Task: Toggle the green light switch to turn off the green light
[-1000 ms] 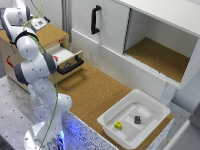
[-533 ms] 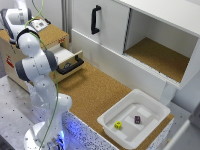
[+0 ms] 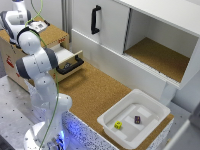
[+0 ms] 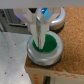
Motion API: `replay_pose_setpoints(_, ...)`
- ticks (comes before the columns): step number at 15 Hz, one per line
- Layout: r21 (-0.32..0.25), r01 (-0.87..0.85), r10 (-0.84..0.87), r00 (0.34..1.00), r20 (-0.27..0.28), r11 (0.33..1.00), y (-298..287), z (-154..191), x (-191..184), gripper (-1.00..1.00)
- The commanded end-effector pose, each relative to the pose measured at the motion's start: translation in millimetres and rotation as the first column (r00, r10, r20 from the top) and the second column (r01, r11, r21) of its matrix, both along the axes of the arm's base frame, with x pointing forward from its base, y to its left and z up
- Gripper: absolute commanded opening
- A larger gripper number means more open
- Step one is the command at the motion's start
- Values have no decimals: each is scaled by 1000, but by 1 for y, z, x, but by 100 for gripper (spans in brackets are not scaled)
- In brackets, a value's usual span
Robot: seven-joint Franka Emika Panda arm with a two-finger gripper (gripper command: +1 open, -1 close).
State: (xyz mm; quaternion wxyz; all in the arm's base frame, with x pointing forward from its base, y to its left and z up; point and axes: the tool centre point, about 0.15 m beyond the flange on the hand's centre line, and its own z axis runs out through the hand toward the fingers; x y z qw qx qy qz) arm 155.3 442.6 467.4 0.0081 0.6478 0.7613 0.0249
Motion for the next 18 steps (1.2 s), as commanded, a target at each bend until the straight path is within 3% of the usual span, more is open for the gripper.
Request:
replay_pose_setpoints(1, 55, 54, -57, 997, 60, 997, -11, 98, 12, 100)
replay_pose_setpoints(4, 84, 114, -119, 992, 49, 990, -28, 110, 25, 100)
replay_pose_setpoints(11, 86, 300, -300, 954, -17, 950, -85, 92, 53, 100)
replay_pose_setpoints(15, 81, 452, -452, 892, -13, 888, -131, 80, 75, 100)
replay_pose_setpoints(18, 100, 583, -583, 812, -28, 806, -174, 71, 97, 100)
